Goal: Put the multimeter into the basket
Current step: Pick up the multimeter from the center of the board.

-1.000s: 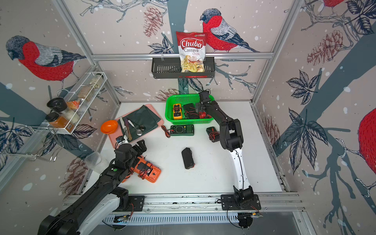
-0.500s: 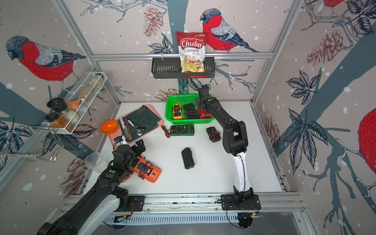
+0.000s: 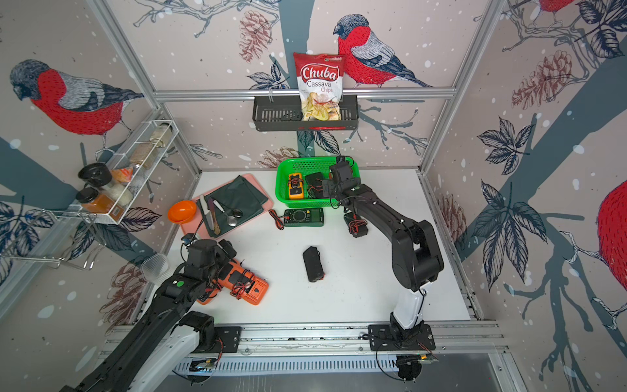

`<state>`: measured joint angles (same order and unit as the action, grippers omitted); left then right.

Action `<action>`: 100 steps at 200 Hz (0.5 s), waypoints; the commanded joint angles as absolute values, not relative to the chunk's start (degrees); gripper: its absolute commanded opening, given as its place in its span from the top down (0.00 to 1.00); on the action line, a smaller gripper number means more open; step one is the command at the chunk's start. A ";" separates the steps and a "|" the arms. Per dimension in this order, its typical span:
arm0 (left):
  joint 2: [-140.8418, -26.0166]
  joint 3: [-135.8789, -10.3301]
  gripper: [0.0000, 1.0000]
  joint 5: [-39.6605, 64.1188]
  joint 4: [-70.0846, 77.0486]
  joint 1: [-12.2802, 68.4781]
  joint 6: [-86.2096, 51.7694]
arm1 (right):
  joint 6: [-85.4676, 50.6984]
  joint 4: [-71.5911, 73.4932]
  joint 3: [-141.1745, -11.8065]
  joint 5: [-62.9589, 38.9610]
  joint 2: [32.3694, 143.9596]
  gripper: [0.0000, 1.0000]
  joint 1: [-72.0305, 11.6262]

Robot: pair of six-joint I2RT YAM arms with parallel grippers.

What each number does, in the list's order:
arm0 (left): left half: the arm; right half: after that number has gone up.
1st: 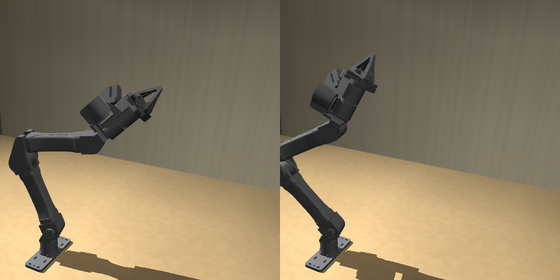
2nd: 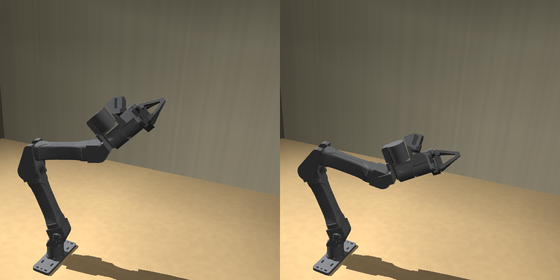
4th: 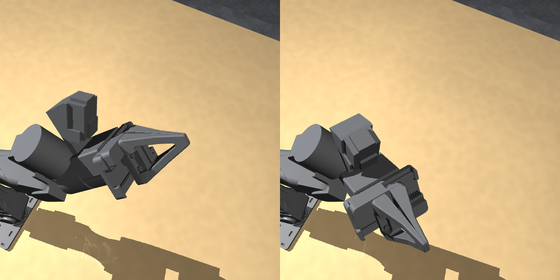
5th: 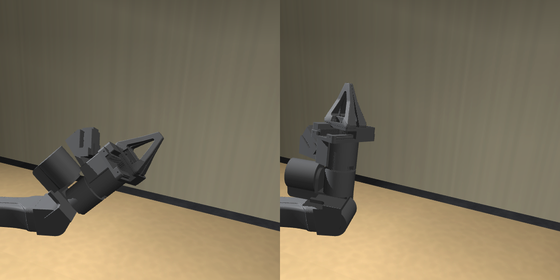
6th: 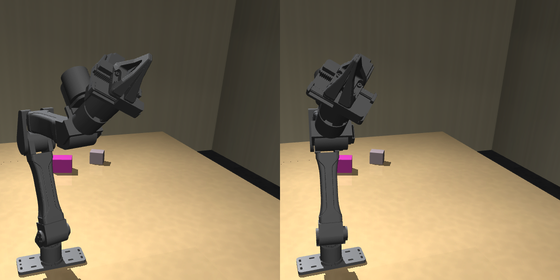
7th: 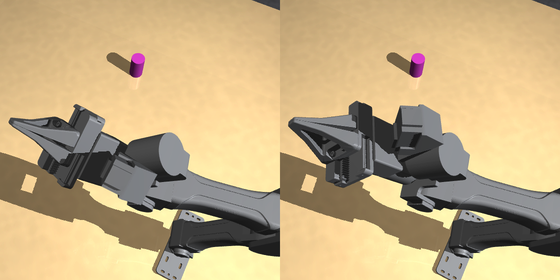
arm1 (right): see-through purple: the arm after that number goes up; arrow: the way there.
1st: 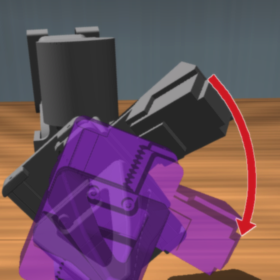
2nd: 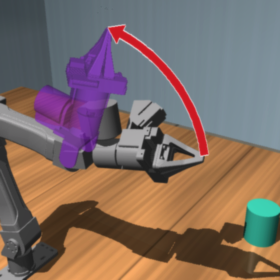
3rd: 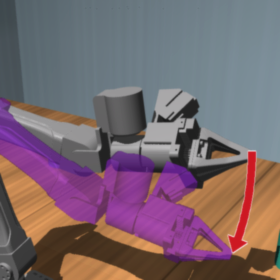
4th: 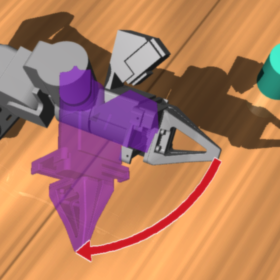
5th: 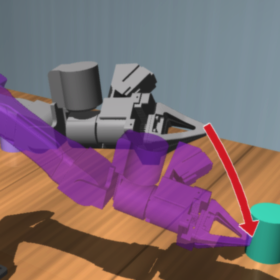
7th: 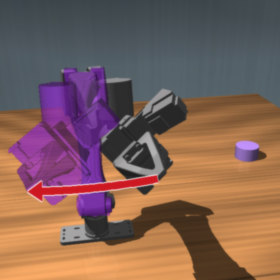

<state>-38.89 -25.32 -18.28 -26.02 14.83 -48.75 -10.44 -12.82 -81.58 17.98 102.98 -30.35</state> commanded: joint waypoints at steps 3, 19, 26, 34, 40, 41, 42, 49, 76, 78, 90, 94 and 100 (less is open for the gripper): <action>-37.91 -25.94 0.03 -14.42 -35.82 15.76 -54.63 | -12.15 -7.14 -76.60 18.10 99.42 0.00 -32.09; -37.70 -26.16 0.03 -14.57 -39.45 17.89 -58.95 | -12.80 -5.40 -73.39 17.78 97.58 0.00 -33.00; -37.77 -26.45 0.03 -15.74 -41.16 19.03 -60.73 | -13.10 -4.70 -72.14 17.41 96.91 0.00 -33.26; -37.87 -26.71 0.03 -16.96 -43.09 20.57 -62.85 | -13.47 -3.80 -70.73 16.77 96.15 0.00 -33.47; -38.11 -27.05 0.03 -17.76 -44.23 21.56 -64.23 | -13.61 -3.17 -69.83 16.05 95.63 0.00 -33.49; -38.17 -27.06 0.03 -17.85 -44.40 21.68 -64.42 | -13.66 -3.08 -69.68 15.94 95.54 0.00 -33.49; -38.20 -27.06 0.03 -17.89 -44.57 21.82 -64.51 | -13.69 -2.99 -69.51 15.83 95.49 0.00 -33.49; -38.47 -27.31 0.03 -18.16 -45.56 22.58 -65.76 | -13.91 -2.44 -68.50 15.36 95.00 0.00 -33.49; -39.86 -27.22 0.03 -17.40 -46.85 24.64 -69.07 | -14.37 -0.53 -65.27 13.47 93.46 0.00 -33.50; -39.91 -27.20 0.03 -17.27 -46.78 24.77 -69.23 | -14.40 -0.35 -65.12 13.21 93.39 0.00 -33.49; -40.54 -26.88 0.03 -17.23 -46.67 25.70 -70.57 | -14.32 0.53 -63.98 11.69 92.95 0.00 -33.49; -40.84 -26.79 0.03 -17.32 -46.63 25.97 -71.08 | -14.28 0.73 -63.63 11.35 92.89 0.00 -33.53; -41.21 -26.59 0.03 -17.39 -46.42 26.45 -71.51 | -14.31 0.95 -63.19 11.03 92.81 0.00 -33.49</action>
<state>-40.23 -26.94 -16.82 -44.21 25.08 -66.94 -13.45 -2.98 -64.73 14.11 93.62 -33.34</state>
